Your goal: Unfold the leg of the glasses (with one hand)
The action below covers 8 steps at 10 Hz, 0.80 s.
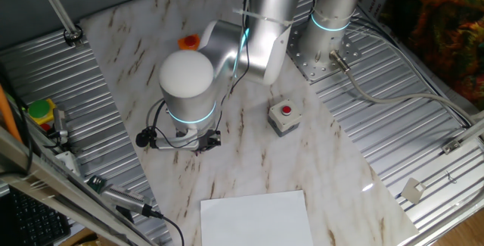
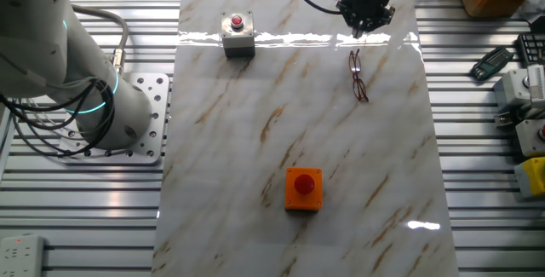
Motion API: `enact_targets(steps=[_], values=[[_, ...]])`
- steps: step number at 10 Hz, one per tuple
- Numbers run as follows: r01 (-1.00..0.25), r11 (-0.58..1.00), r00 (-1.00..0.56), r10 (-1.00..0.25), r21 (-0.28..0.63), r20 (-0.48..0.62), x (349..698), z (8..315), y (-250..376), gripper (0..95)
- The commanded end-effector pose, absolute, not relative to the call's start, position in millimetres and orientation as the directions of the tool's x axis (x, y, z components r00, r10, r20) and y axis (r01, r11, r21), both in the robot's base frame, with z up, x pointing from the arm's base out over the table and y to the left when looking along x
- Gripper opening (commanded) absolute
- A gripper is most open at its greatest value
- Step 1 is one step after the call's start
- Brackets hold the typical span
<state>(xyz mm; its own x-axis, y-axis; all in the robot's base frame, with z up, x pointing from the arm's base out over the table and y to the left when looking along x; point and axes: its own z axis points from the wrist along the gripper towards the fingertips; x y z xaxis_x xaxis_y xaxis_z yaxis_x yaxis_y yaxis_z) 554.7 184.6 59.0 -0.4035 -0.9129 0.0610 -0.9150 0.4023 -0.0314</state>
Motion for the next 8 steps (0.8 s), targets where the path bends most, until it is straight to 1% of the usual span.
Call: enact_targets(steps=[1,5,8], values=[[-0.921,0.388,-0.390,-0.918,-0.040,0.065,555.0,56.8,184.5,0.0],[-0.928,0.368,-0.371,-0.926,-0.051,0.069,555.1,50.6,183.5,0.0],[-0.935,0.351,-0.354,-0.932,-0.048,0.076,559.1,51.4,182.6,0.0]])
